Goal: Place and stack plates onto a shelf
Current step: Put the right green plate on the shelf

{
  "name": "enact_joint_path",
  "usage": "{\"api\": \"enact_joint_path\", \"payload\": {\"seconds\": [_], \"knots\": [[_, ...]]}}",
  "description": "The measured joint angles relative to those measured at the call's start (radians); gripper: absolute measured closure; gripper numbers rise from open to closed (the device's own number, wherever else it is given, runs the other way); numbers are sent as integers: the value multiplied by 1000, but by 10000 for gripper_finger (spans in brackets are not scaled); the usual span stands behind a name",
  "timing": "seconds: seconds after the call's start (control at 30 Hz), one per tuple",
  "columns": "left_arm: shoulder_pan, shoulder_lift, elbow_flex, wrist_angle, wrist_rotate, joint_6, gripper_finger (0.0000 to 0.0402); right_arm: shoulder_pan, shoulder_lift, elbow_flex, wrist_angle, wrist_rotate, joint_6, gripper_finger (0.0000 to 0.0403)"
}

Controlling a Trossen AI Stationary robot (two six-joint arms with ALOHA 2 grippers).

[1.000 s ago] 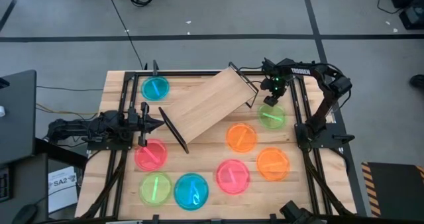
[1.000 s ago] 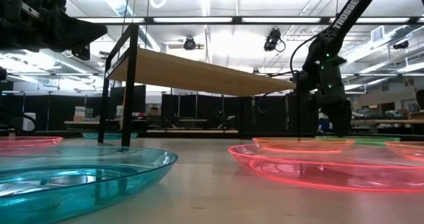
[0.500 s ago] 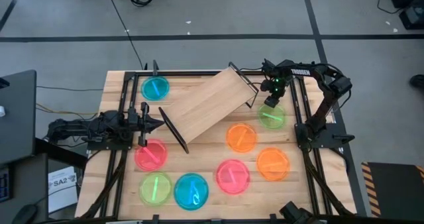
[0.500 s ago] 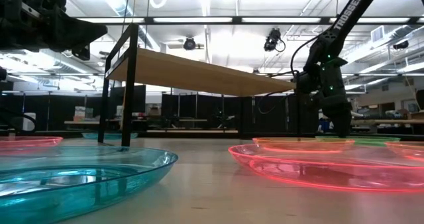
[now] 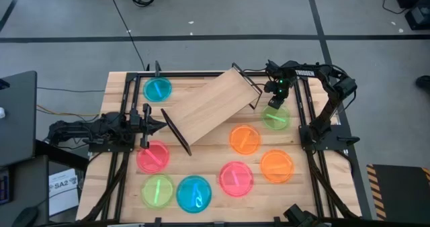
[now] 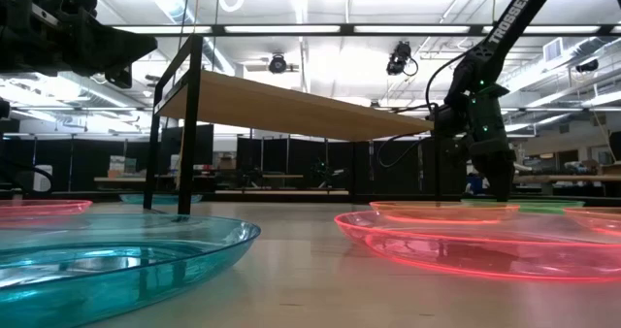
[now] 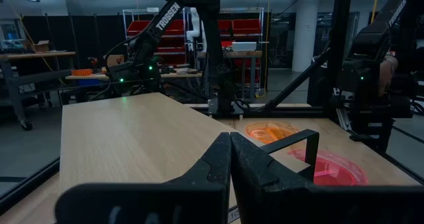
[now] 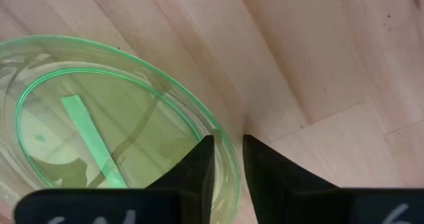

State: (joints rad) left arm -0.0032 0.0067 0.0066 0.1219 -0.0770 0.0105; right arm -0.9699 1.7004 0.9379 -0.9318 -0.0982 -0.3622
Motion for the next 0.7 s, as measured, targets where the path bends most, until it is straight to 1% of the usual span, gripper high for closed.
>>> {"api": "enact_joint_path", "payload": {"seconds": [0.5, 0.7], "knots": [[0, 0, 0, 0, 0, 0, 388, -1, -2, 0, -3, 1, -8, 384], [0, 0, 0, 0, 0, 0, 388, -1, -2, 0, -3, 1, -8, 394]]}}
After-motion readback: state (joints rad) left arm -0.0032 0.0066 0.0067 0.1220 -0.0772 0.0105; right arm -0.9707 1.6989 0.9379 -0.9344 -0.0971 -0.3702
